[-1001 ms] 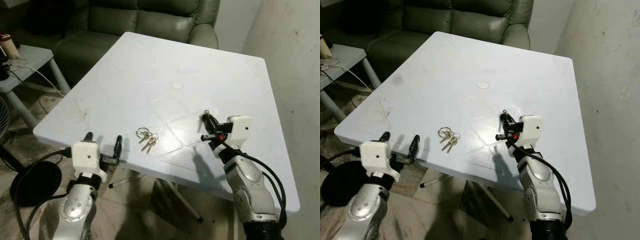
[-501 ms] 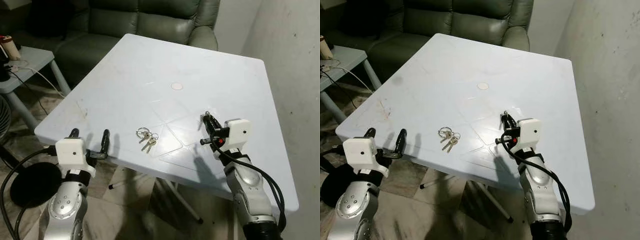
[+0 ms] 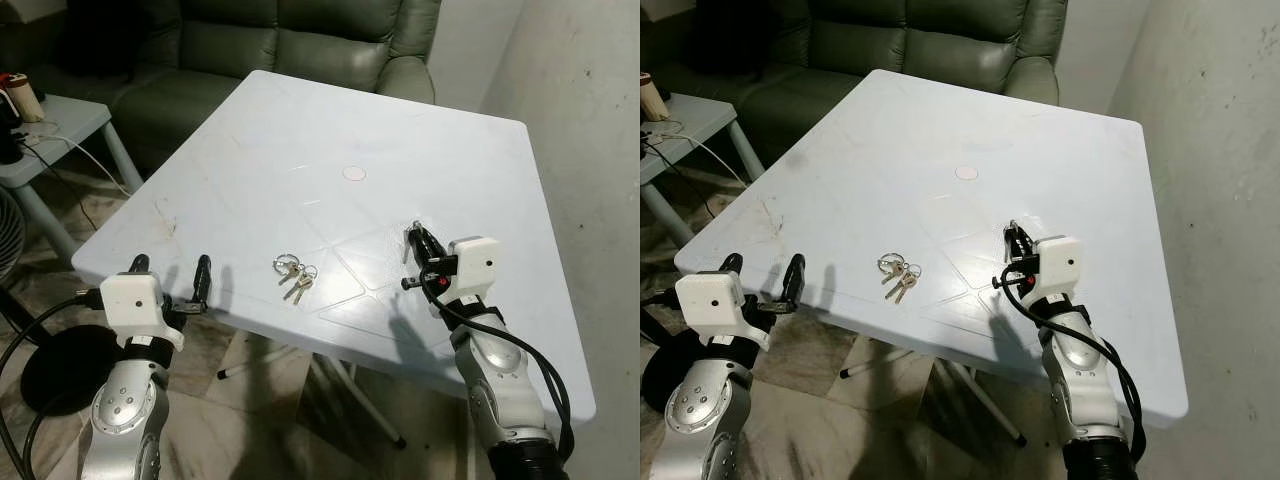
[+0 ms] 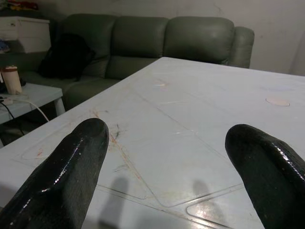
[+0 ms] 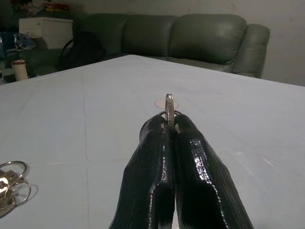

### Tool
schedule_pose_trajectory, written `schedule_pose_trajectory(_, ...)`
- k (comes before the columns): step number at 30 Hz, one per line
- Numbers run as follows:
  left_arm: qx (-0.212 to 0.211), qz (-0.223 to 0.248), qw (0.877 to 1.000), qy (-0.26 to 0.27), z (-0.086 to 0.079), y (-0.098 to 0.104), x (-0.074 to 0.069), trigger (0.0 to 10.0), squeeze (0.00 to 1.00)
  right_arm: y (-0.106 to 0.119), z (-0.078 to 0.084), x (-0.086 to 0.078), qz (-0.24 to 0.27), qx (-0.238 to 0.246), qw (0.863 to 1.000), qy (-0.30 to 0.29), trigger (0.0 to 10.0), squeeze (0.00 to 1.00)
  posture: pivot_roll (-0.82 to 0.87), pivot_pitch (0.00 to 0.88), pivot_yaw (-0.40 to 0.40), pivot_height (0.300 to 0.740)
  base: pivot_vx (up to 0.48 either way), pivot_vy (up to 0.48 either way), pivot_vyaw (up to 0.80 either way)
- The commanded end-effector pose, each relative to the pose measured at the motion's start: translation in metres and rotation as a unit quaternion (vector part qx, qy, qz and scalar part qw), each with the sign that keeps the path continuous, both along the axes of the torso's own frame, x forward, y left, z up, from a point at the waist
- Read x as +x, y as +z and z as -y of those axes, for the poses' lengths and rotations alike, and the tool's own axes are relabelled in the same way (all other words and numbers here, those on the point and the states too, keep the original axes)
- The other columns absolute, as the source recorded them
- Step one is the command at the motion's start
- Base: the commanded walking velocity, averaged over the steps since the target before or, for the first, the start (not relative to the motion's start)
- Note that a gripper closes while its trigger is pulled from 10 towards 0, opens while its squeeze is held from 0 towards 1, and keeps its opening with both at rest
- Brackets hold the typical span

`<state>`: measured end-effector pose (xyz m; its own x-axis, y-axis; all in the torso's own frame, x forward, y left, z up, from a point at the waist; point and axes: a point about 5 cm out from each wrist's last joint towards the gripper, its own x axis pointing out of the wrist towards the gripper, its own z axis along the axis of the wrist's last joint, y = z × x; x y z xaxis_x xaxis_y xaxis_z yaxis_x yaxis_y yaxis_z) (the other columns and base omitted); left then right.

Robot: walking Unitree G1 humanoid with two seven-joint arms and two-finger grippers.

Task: Hang keys on a hook

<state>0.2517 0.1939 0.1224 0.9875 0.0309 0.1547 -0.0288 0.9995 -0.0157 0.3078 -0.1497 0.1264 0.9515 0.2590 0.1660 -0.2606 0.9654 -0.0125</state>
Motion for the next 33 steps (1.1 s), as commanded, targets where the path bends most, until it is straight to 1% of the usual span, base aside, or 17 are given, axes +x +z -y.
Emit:
schedule_pose_trajectory(1,-0.003,-0.002,1.0,0.002,-0.0017,-0.0004,0.0017,10.0,0.0,0.002,-0.0008,0.0019,0.003,0.006,1.0,0.004,10.0,0.0,0.02,0.073,-0.052,0.74,0.0,0.315,0.0)
schedule_pose_trajectory(3,-0.004,-0.007,1.0,-0.002,-0.0004,-0.0006,0.0026,10.0,0.0,0.0026,-0.0021,0.0018,0.003,0.018,1.0,0.009,10.0,0.0,0.02,0.073,-0.052,0.74,0.0,0.315,0.0)
schedule_pose_trajectory(7,-0.007,-0.007,1.0,0.0,0.0002,-0.0009,0.0022,10.0,0.0,0.0025,-0.0024,0.0024,-0.001,0.014,1.0,0.008,10.0,0.0,0.02,0.078,-0.053,0.74,0.0,0.439,0.0)
schedule_pose_trajectory(13,-0.01,-0.008,1.0,0.001,0.0015,-0.0013,0.0024,10.0,0.0,0.0028,-0.0023,0.0027,-0.004,0.011,1.0,0.01,10.0,0.0,0.02,0.079,-0.054,0.74,0.0,0.444,-0.56)
schedule_pose_trajectory(14,-0.013,-0.006,1.0,0.0,0.0017,-0.0012,0.0026,10.0,0.0,0.0026,-0.0023,0.0027,-0.005,0.014,1.0,0.011,10.0,0.0,0.02,0.078,-0.054,0.74,0.0,-0.262,-0.74)
schedule_pose_trajectory(17,-0.004,-0.006,1.0,0.003,0.0018,-0.0006,0.003,10.0,0.0,0.0034,-0.0019,0.0026,-0.001,0.012,1.0,0.011,10.0,0.0,0.02,0.077,-0.056,0.74,0.0,0.0,-0.74)
schedule_pose_trajectory(33,-0.011,-0.005,1.0,0.006,0.0032,-0.001,0.0038,10.0,0.0,0.0048,-0.0004,0.0039,-0.004,0.006,1.0,0.013,10.0,0.0,0.01,0.076,-0.063,0.74,0.0,0.0,-0.74)
